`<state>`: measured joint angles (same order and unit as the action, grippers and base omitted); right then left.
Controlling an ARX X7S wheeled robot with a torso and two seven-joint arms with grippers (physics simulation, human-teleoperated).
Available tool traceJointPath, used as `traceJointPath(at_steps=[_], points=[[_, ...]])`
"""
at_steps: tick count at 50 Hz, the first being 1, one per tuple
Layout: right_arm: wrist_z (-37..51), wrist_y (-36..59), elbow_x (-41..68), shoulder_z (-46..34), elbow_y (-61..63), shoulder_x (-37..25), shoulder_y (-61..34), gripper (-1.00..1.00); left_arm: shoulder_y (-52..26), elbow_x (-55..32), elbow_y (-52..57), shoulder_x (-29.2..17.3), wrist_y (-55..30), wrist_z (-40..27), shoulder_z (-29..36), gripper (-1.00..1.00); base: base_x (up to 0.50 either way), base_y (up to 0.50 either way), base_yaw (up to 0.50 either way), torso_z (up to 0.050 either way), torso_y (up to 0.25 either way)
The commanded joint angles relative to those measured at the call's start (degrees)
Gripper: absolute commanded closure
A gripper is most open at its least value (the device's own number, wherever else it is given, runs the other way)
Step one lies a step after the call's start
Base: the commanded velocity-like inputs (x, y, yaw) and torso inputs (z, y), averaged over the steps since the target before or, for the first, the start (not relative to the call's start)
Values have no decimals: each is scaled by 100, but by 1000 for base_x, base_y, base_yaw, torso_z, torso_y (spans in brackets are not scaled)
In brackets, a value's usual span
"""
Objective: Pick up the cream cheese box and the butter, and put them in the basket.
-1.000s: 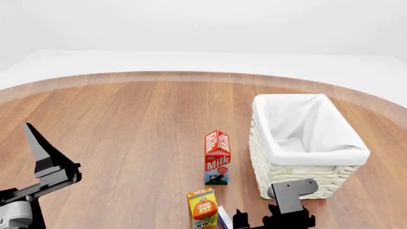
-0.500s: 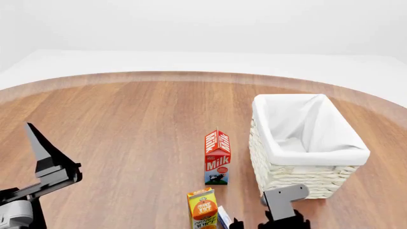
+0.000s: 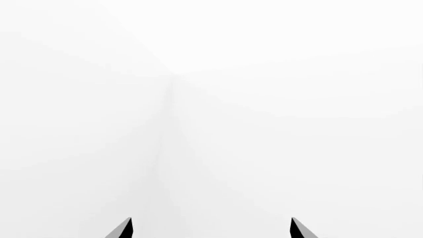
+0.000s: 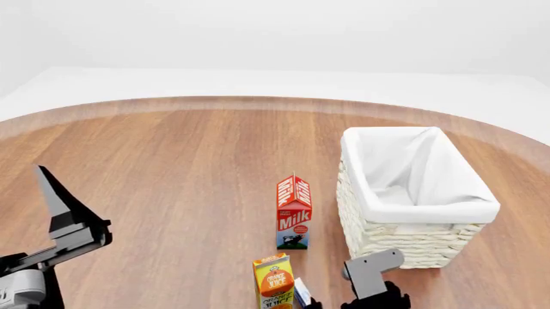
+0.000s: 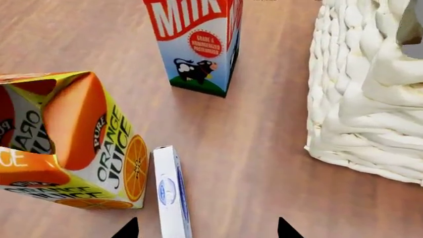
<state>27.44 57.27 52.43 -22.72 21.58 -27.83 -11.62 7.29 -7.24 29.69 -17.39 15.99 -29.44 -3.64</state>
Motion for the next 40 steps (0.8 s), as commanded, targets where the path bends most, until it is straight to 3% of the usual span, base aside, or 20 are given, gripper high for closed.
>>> traceJointPath(at_steps=[1, 40], points=[[-237, -135, -291, -79, -202, 180, -107, -100, 8, 41, 7, 91, -54, 122, -122, -100, 0, 0, 0, 0, 0], [-495, -300, -752, -776, -567, 243, -207, -100, -2, 17, -24, 28, -39, 42, -72, -100, 0, 0, 0, 0, 0]])
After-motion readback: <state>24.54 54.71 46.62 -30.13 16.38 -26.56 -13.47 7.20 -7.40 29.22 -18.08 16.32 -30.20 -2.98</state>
